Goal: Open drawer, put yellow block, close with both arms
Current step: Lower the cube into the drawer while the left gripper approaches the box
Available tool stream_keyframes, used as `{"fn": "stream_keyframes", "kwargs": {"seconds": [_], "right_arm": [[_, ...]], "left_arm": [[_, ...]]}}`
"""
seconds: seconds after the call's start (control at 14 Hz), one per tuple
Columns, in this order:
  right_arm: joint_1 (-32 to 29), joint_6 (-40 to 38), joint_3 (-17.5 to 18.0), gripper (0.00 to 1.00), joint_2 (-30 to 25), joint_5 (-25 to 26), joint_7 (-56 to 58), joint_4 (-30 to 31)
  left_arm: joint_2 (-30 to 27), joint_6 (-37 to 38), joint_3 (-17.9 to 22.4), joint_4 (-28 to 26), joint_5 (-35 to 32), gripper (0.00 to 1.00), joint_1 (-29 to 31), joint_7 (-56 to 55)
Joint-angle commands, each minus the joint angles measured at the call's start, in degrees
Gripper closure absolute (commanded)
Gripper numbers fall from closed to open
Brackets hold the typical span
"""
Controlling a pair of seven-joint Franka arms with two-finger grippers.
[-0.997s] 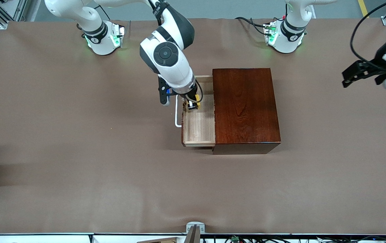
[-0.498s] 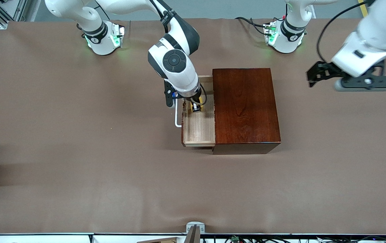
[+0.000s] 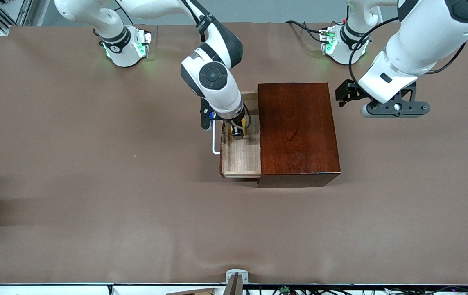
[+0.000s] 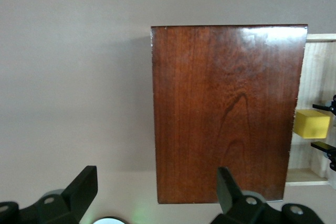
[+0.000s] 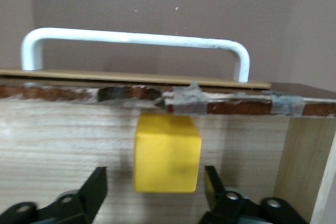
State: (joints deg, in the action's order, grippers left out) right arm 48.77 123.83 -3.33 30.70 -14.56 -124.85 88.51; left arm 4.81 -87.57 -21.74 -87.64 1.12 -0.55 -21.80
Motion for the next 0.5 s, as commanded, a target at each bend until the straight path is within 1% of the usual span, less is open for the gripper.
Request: {"fn": "stream_keyframes", "kwargs": {"seconds": [0.0,0.07,0.14,0.28,0.43], "right_arm": [[-1.6,-4.5,-0.3,0.14,0.2,-0.6,-1.0,-3.8],[-2.7,-8.3,-0.3,0.11,0.4,-0.6,-0.7,-6.3],[-3.4,-11.4,-0.4,0.0,0.5,-0.5,-0.7,-8.2],[-5.9,-16.9,-0.4,0.0,0.0,-0.6,2.0,-9.8],[-8.3,-24.3,-0.4,0.0,-0.5,-0.7,6.6,-12.8]], "left_arm": [[1.7,-0.7,-0.6,1.4,1.2,0.0,-1.9,-3.6],[2.0,-0.9,-0.6,1.4,0.7,0.0,-3.8,-5.7],[2.6,-0.9,-0.6,1.5,1.0,0.0,-5.3,-8.0],[3.8,-1.1,-0.8,1.5,0.8,0.0,-6.4,-11.6],[4.4,-1.8,-0.8,1.6,0.5,0.0,-9.7,-14.5]]}}
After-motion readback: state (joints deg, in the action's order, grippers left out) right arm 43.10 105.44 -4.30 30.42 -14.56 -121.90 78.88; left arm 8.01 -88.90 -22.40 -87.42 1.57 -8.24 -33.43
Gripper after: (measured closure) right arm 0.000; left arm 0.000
